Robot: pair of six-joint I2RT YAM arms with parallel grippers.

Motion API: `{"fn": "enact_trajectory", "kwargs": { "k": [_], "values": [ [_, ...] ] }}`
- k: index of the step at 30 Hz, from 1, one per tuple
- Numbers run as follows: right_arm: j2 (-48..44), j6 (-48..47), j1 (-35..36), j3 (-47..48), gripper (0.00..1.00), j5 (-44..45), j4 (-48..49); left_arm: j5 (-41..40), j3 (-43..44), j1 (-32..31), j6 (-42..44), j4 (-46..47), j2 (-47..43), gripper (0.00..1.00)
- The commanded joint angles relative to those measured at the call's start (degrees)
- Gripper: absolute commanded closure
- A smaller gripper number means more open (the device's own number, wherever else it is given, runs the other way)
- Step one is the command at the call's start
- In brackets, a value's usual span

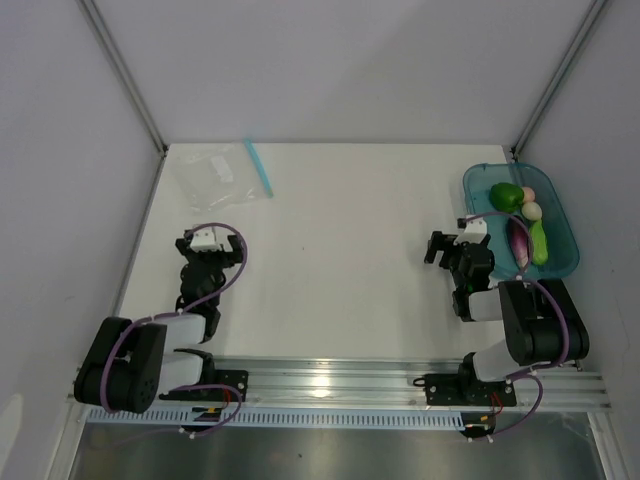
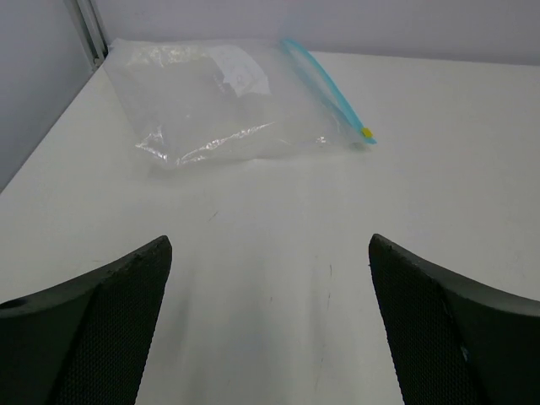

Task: Place the food in the zip-top bag and seal the zipper
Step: Move the zipper food storage bag to the corner of the board.

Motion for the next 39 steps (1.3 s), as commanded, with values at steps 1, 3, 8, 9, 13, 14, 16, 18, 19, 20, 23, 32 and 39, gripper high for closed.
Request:
{"fn": "enact_trajectory", "kwargs": {
  "k": [1, 3, 8, 9, 13, 14, 16, 18, 19, 20, 23, 32, 39],
  "values": [
    [-3.6, 0.3, 1.6, 3.2, 0.01, 9.1, -2.6, -0.9, 0.6, 0.1, 2.0, 2.3, -4.5, 0.01],
    [-7.5, -0.6, 2.3, 8.5, 0.0, 9.8, -14.4, -4.0, 1.3, -1.1, 2.1, -4.9, -8.5, 0.01],
    [-12.2, 6.3, 3.2, 14.9, 0.01, 17.7, -32.3, -16.6, 6.7, -2.3, -11.3, -26.8, -22.4, 0.0],
    [-12.5, 11.4, 3.1, 17.7, 0.01, 18.9, -35.5, -18.6, 8.2, -2.3, -17.1, -35.8, -24.4, 0.0],
    [-13.8, 13.7, 3.5, 22.6, 0.01, 14.1, -46.0, -14.1, 8.2, -2.7, -24.7, -44.0, -32.2, 0.01],
    [-14.1, 14.6, 3.4, 23.5, 0.01, 12.4, -49.8, -13.9, 8.5, -2.9, -26.4, -46.2, -34.5, 0.01],
    [-15.3, 16.0, 2.8, 25.4, 0.01, 6.7, -55.2, -13.7, 11.1, -3.0, -29.8, -53.1, -36.4, 0.01],
    [-17.0, 16.7, 1.9, 25.1, 0.01, 1.8, -58.1, -15.6, 13.0, -3.1, -34.8, -62.6, -37.3, 0.0],
    [-17.8, 16.8, 0.5, 23.3, 0.01, -1.2, -57.1, -16.7, 16.1, -3.0, -37.1, -66.8, -37.7, 0.01],
    [-18.9, 17.3, -0.5, 22.1, 0.01, -7.1, -56.5, -17.4, 16.9, -3.0, -39.0, -70.1, -38.4, 0.0],
    [-23.7, 22.9, -5.8, 17.0, 0.01, -15.4, -52.9, -16.3, 19.6, -3.0, -41.5, -76.6, -40.3, 0.01],
    [-29.7, 25.5, -9.7, 17.1, 0.01, -23.3, -60.2, -8.7, 19.6, -2.9, -54.0, -87.7, -50.2, 0.0],
    [-27.3, 27.8, -17.8, 17.2, 0.01, -34.1, -62.7, 2.9, 16.0, -3.0, -45.5, -79.0, -59.7, 0.01]
  ]
}}
